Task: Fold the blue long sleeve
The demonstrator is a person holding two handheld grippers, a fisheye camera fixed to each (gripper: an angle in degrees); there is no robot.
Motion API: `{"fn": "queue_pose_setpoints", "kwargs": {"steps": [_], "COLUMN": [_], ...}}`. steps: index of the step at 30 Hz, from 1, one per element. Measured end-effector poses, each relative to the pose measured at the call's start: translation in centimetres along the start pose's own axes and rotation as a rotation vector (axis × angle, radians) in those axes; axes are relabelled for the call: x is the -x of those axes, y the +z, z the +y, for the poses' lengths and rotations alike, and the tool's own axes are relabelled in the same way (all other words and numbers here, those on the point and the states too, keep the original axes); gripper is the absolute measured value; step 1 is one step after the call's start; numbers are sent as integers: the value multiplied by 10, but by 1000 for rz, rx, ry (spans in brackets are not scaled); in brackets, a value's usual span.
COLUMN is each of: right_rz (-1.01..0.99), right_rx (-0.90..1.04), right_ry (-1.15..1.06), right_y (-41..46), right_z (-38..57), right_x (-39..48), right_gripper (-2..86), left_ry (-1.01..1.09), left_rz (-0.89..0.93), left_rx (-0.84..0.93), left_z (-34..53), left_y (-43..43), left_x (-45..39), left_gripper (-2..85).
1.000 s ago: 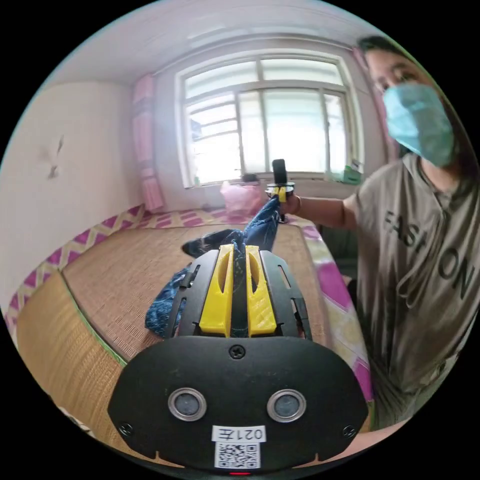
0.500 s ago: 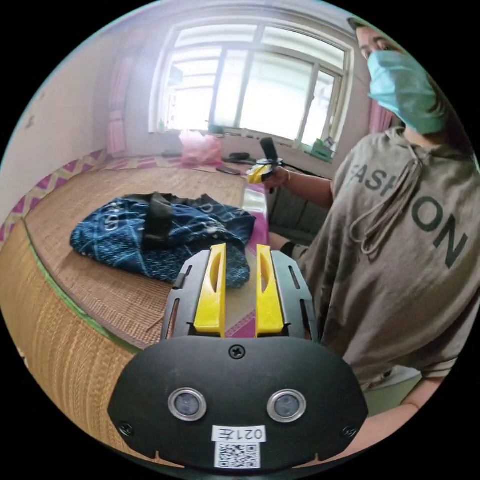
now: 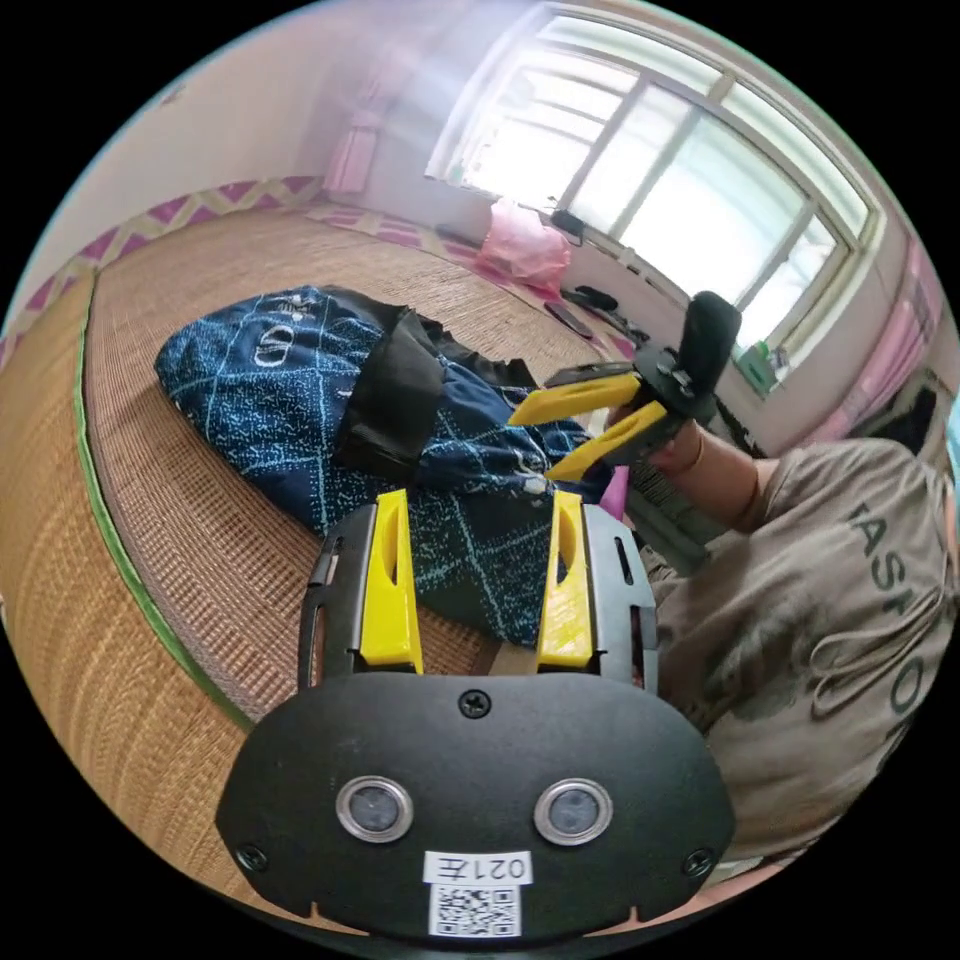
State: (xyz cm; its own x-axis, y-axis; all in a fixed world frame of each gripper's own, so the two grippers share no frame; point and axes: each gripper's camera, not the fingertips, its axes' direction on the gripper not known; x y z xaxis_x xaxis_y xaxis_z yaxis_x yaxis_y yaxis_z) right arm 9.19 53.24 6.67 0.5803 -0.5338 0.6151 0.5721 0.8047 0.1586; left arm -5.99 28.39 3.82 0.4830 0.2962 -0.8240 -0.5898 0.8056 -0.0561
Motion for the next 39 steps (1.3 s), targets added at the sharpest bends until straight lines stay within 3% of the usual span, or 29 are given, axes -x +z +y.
{"fn": "queue_pose_setpoints", "kwargs": {"steps": [4, 7, 13, 20, 24, 27, 33, 39], "right_rz": [51, 79, 109, 110, 102, 107, 110, 83], "right_rx": [-60, -86, -137, -156, -167, -168, -134, -101], "right_ry": [114, 180, 265, 282, 285, 285, 289, 274], "right_y": [-33, -54, -78, -78, -76, -76, -65, -41], "right_z": [37, 66, 105, 120, 123, 124, 115, 94], "right_x": [20, 38, 65, 97, 114, 123, 118, 106], "right_gripper": [110, 107, 100, 93, 90, 88, 86, 87], "left_ry": [-173, -191, -107, 55, -4, -4, 44, -100], "left_rz": [-81, -66, -219, -367, -249, -175, -203, -258], "left_rx": [29, 12, -145, -176, -94, -155, -288, -596], "left_z": [13, 32, 77, 135, 148, 169, 230, 351], "left_y": [31, 47, 36, 39, 65, 69, 30, -107], "left_x": [20, 14, -34, -81, -63, -61, -79, -53], "left_gripper": [234, 226, 80, 43, 48, 26, -5, -8]}}
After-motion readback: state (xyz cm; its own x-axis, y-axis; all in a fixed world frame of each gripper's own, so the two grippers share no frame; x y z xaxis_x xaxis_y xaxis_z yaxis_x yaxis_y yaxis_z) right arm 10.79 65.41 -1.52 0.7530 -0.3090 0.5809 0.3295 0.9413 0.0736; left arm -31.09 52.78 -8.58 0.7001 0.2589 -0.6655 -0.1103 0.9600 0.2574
